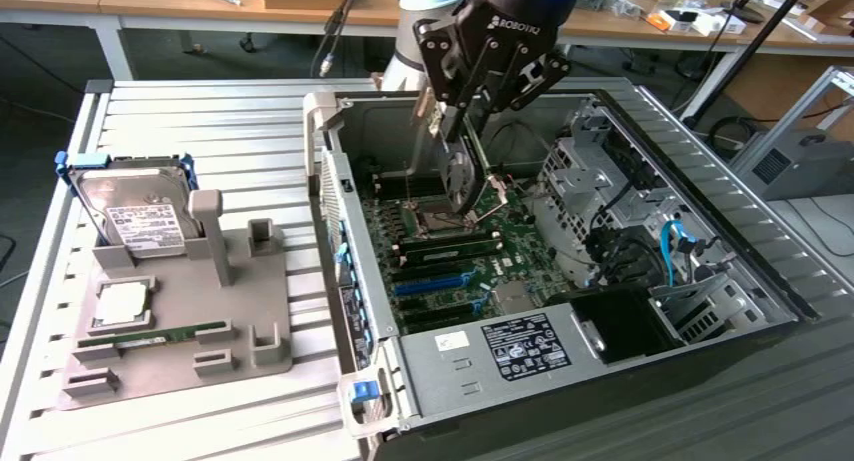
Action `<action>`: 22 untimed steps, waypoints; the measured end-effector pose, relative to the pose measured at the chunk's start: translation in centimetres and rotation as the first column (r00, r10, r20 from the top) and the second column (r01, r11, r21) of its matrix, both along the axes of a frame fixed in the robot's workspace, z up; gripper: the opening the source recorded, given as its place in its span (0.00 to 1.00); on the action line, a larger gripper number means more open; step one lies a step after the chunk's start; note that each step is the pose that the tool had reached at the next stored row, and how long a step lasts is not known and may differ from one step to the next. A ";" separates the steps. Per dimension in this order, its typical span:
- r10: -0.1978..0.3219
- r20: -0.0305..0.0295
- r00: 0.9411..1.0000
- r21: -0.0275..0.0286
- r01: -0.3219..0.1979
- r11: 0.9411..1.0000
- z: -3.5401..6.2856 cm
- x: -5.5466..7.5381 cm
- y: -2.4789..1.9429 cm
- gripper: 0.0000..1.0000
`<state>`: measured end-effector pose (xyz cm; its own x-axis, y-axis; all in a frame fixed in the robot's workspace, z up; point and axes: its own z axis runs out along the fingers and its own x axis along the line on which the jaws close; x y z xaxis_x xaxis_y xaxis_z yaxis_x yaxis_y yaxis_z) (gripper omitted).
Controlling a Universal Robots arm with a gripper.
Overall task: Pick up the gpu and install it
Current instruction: 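Pick up the gpu and move the gpu toward the slot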
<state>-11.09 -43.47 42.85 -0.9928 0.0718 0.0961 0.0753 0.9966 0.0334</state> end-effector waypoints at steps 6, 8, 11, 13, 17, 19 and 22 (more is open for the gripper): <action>0.000 0.074 0.997 0.000 0.000 1.000 -0.05 0.0 0.00 0.27; 0.000 0.090 0.996 0.000 0.000 1.000 -0.06 -0.1 0.00 0.27; 0.000 0.091 0.996 0.000 0.000 1.000 -0.06 -0.1 0.00 0.27; 0.000 0.092 0.996 0.000 0.000 1.000 -0.06 -0.1 0.00 0.27; 0.000 0.094 0.996 0.000 0.000 1.000 -0.06 -0.1 0.00 0.27; 0.000 0.095 0.995 0.000 0.000 1.000 -0.07 0.0 0.00 0.27; 0.000 0.095 0.995 0.000 0.000 1.000 -0.09 0.2 0.00 0.27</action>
